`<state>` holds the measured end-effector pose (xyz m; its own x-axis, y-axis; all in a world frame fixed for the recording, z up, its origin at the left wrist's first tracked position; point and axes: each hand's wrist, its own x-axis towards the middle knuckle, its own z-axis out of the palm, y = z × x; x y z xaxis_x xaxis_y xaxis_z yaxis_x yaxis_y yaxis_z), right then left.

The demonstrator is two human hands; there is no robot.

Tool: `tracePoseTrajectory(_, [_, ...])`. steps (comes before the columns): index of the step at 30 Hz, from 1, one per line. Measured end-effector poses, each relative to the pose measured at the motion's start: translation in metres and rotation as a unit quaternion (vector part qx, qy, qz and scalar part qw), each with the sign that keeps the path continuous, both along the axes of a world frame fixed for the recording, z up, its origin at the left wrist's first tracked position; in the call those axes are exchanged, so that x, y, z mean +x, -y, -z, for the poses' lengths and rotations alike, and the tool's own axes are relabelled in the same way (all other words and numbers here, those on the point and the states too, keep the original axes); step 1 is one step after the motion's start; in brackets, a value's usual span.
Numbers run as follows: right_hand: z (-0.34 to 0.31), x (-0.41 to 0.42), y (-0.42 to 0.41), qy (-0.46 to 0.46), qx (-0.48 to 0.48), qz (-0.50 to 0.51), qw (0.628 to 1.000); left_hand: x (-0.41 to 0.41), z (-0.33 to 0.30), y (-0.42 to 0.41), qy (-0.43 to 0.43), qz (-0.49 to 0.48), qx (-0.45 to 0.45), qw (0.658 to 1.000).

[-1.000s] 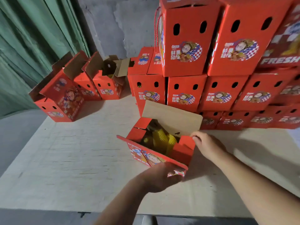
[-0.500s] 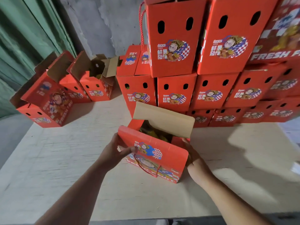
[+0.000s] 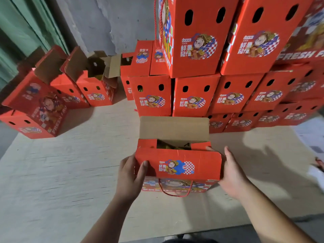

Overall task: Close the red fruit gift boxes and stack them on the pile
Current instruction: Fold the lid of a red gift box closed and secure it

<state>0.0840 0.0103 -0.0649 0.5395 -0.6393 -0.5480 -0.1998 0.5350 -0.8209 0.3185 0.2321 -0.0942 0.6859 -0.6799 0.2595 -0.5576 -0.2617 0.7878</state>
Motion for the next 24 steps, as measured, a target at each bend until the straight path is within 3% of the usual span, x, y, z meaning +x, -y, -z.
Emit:
tracePoseTrajectory(2, [0.002,0.003,-0.015,-0.016,-0.010,0.007,1.000,0.006,0.004,0.000,-0.027,0.022,-0.002,0.999])
tracePoseTrajectory(5, [0.010,0.001,-0.031,-0.079,-0.113,0.001,0.990,0.001,0.009,-0.007,-0.030,-0.005,0.013,0.999])
tracePoseTrajectory(9, [0.008,0.002,-0.031,-0.080,-0.192,-0.021,0.978,-0.010,0.009,-0.001,-0.102,-0.051,0.020,0.993])
tracePoseTrajectory(15, [0.023,0.002,-0.038,-0.003,-0.223,0.054,0.973,-0.009,0.011,0.000,-0.018,-0.032,0.060,0.998])
tracePoseTrajectory(19, [0.030,-0.004,-0.040,-0.026,-0.231,0.045,0.972,-0.019,0.010,-0.005,0.045,-0.016,0.063,0.997])
tracePoseTrajectory(24, [0.028,-0.008,-0.025,-0.151,-0.413,-0.069,0.895,-0.021,0.012,-0.010,0.067,-0.053,0.117,0.989])
